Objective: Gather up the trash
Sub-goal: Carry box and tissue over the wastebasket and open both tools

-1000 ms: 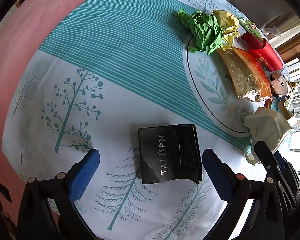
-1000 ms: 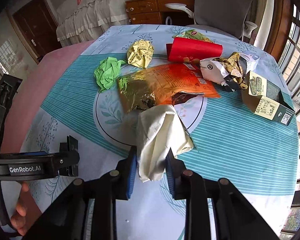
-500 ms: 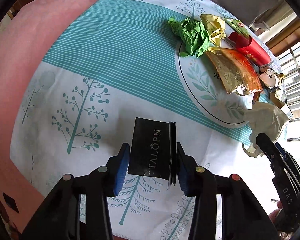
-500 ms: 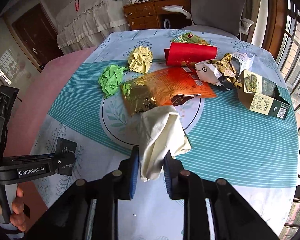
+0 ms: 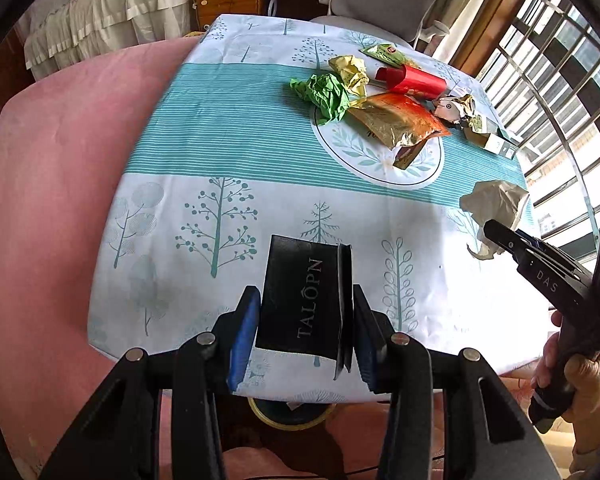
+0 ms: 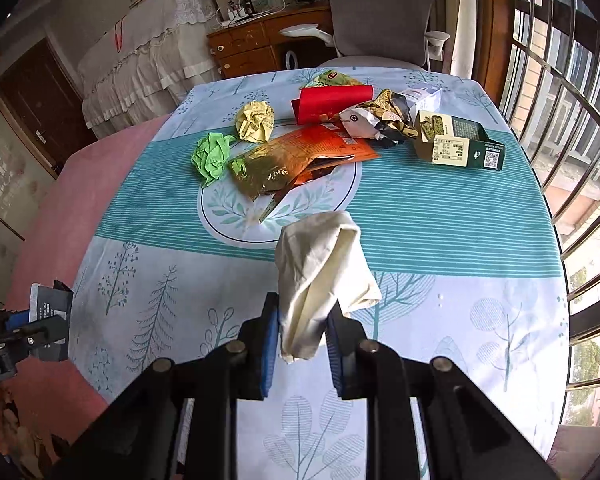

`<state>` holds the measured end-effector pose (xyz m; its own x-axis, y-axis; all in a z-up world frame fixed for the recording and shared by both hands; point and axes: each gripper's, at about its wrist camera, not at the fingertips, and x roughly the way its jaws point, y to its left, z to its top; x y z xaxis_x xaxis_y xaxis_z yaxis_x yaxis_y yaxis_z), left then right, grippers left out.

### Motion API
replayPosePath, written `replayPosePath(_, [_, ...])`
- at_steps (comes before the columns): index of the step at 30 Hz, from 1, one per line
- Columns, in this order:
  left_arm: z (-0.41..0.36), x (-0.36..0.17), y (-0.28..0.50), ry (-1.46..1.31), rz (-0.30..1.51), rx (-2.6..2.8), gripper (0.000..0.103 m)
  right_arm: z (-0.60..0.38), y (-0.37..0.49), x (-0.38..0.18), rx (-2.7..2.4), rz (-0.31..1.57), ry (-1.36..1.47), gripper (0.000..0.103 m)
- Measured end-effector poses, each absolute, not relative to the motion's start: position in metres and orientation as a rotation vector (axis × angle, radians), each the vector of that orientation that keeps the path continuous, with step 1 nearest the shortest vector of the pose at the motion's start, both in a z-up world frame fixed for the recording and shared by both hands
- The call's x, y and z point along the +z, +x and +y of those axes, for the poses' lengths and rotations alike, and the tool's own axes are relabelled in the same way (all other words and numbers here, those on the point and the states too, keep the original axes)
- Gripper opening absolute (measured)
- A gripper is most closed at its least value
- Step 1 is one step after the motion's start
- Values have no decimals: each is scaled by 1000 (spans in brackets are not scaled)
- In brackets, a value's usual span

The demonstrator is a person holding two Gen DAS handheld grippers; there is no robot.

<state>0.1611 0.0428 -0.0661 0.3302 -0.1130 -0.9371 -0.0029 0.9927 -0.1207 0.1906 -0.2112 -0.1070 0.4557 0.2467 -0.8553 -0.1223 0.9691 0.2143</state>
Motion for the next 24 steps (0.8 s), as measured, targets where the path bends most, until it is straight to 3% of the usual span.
replayPosePath(13, [99,-62,39,38,1180,-271,42,-124,23,-81,148,1032,232,22])
replayPosePath(24, [80,-126,-30,80,1316,-385,42,-95,-83,-135,107,1242,277,22])
